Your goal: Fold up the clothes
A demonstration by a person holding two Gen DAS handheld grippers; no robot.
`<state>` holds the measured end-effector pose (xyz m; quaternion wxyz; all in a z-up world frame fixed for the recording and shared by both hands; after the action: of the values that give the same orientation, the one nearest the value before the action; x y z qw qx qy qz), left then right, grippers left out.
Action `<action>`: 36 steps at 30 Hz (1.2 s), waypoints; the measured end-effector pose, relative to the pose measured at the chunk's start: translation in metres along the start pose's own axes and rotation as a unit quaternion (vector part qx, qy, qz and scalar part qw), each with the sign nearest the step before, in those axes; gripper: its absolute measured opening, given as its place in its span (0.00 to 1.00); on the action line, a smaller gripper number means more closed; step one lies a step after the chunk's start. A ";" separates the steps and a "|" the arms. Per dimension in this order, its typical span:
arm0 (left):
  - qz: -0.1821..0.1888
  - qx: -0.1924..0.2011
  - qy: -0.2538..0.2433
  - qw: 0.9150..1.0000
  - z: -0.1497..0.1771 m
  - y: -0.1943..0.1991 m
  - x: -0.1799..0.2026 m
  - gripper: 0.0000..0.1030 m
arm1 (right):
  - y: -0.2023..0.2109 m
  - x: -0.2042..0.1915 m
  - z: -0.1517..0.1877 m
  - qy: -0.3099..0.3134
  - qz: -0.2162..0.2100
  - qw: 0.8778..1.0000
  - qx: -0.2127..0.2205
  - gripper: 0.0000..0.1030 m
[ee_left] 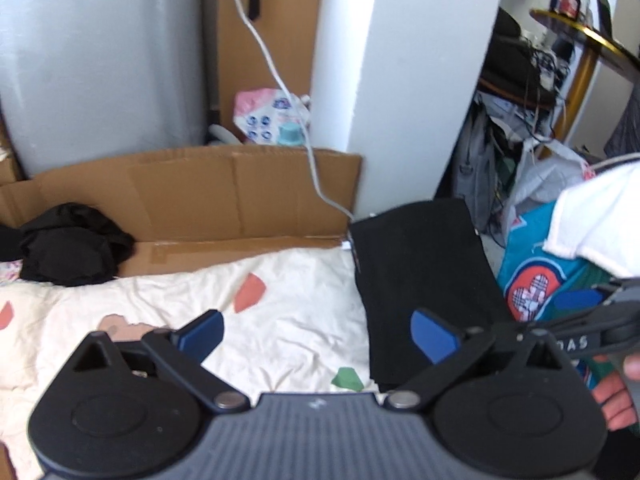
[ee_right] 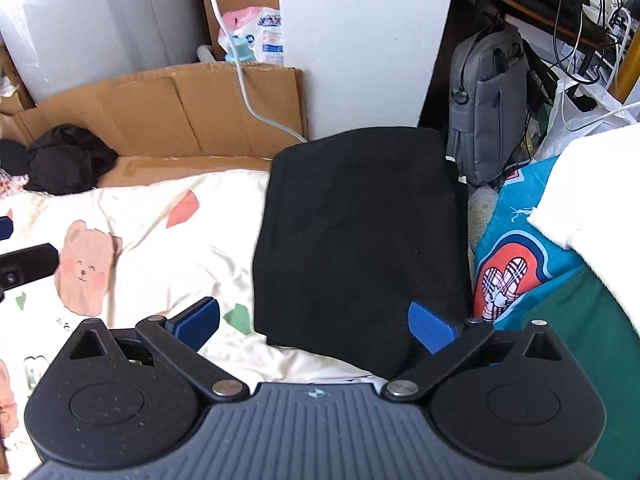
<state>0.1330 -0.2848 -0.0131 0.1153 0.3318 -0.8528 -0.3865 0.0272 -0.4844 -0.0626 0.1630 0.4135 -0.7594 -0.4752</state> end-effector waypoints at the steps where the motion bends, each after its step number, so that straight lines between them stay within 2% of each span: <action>1: -0.002 0.004 0.004 1.000 -0.002 0.008 -0.004 0.99 | 0.006 -0.005 0.001 0.005 -0.005 1.000 0.000 1.00; 5: -0.005 0.032 0.003 0.999 -0.009 0.044 -0.015 1.00 | 0.037 -0.026 0.001 0.040 -0.017 0.998 0.039 1.00; 7: -0.009 0.039 0.007 0.999 -0.005 0.058 -0.019 1.00 | 0.047 -0.032 0.001 0.038 -0.034 0.998 0.043 1.00; 12: -0.041 0.022 0.002 0.999 0.014 0.084 -0.021 1.00 | 0.074 -0.047 0.002 0.029 -0.065 0.996 0.057 1.00; 16: -0.064 0.031 -0.007 0.997 0.028 0.103 -0.019 1.00 | 0.084 -0.054 0.015 0.015 -0.083 0.995 0.048 1.00; 22: -0.043 0.024 0.022 0.999 0.054 0.118 -0.011 1.00 | 0.101 -0.061 0.038 -0.001 -0.105 0.994 0.033 1.00; 25: -0.054 0.034 0.012 0.998 0.056 0.124 -0.007 1.00 | 0.111 -0.067 0.046 -0.010 -0.125 0.992 0.028 1.00; 27: -0.074 0.043 -0.015 0.996 0.058 0.129 -0.003 1.00 | 0.116 -0.073 0.052 -0.011 -0.136 0.990 0.025 1.00; 30: -0.075 0.045 -0.037 0.995 0.062 0.133 0.003 1.00 | 0.123 -0.080 0.060 -0.001 -0.133 0.991 0.030 1.00; 33: -0.057 0.035 -0.024 0.997 0.068 0.132 0.005 1.00 | 0.126 -0.080 0.065 -0.005 -0.134 0.990 0.034 1.00; 36: -0.063 0.029 -0.017 0.997 0.075 0.133 0.006 1.00 | 0.129 -0.075 0.068 -0.021 -0.125 0.991 0.032 1.00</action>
<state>0.0308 -0.1811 0.0335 0.0661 0.3816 -0.8427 -0.3740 -0.0320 -0.3587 0.0249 0.0730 0.5005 -0.7197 -0.4756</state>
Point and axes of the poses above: each gripper's, at about its wrist camera, not at the fingertips, and y roughly against the way its jaws point, x to its right, z to its underside, the point moved 8 cm from there along -y, roughly the way its jaws point, and after that the axes turned 11 degrees about -y, right-handed, at the moved point
